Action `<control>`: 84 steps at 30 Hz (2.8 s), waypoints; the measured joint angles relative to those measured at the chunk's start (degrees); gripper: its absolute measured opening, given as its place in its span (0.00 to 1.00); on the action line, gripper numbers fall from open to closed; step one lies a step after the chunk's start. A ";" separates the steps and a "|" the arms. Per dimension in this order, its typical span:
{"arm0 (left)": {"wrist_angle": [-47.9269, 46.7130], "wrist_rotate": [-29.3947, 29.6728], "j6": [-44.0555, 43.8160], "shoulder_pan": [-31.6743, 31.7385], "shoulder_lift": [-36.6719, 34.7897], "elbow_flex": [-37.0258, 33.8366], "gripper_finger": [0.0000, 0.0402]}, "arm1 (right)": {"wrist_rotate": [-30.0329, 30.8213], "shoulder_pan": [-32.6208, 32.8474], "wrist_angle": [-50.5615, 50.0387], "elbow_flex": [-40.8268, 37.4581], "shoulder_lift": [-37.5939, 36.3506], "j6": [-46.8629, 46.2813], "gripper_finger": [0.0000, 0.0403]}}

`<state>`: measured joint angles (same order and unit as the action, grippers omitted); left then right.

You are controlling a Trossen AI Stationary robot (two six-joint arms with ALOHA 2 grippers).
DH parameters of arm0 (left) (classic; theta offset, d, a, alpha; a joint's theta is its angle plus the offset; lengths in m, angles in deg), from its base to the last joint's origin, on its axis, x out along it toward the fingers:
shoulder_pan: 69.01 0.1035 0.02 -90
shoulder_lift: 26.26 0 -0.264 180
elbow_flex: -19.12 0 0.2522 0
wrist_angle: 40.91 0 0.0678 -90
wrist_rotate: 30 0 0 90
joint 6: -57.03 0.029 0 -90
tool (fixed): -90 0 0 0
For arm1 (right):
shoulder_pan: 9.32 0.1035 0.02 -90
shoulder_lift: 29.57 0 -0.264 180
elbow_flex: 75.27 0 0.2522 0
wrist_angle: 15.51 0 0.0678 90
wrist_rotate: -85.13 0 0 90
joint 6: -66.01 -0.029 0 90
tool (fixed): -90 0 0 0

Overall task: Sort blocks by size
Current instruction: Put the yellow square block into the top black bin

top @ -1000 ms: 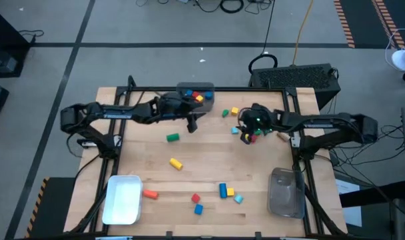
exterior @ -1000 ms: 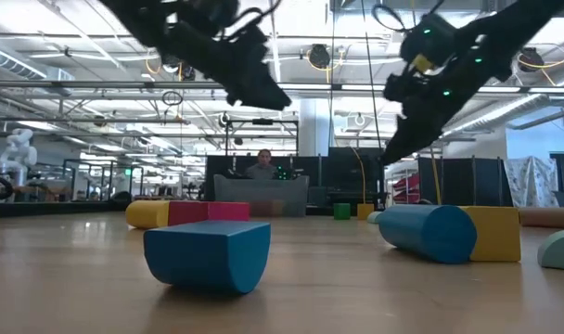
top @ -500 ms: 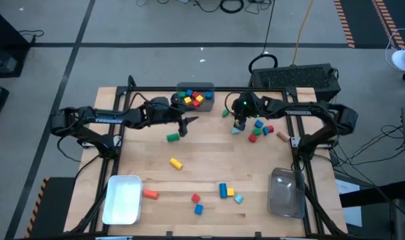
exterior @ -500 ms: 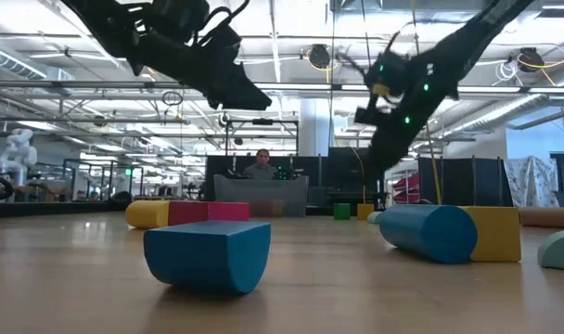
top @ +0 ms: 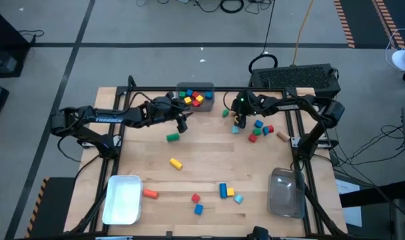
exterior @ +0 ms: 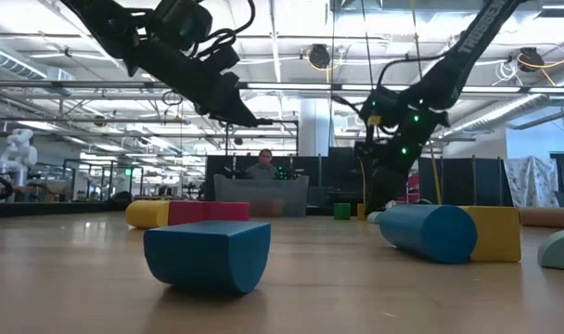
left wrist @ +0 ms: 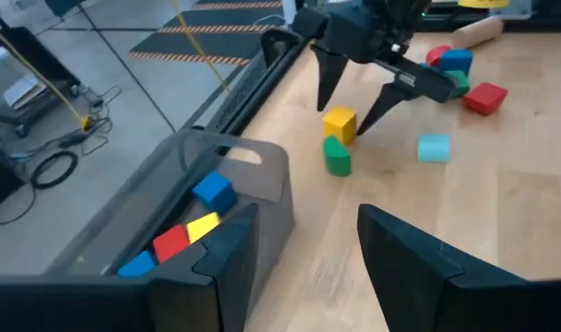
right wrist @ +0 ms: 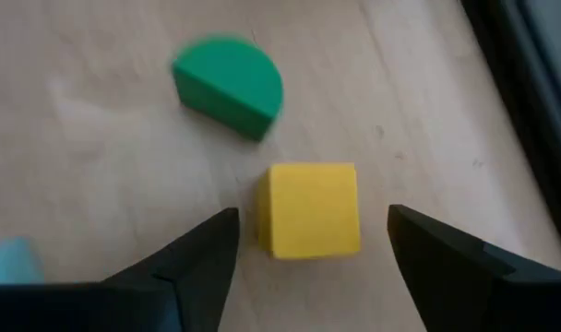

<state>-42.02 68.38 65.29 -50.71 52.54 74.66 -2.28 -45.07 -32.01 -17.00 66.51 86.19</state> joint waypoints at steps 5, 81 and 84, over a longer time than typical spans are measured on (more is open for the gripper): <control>-0.13 0.35 -0.26 0.00 0.00 0.00 0.46 | -0.82 -1.56 1.62 0.10 2.69 -1.18 0.66; 16.78 -2.32 45.02 -17.27 19.47 6.75 0.39 | -41.01 17.79 25.75 -0.09 -3.81 -25.80 0.34; 16.39 -0.78 44.64 -17.31 19.42 6.82 0.36 | -40.59 17.76 26.57 -0.09 -3.79 -27.13 0.38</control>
<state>-25.62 67.61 109.93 -68.02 71.96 81.48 -42.87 -27.31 -5.43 -17.08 62.72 59.06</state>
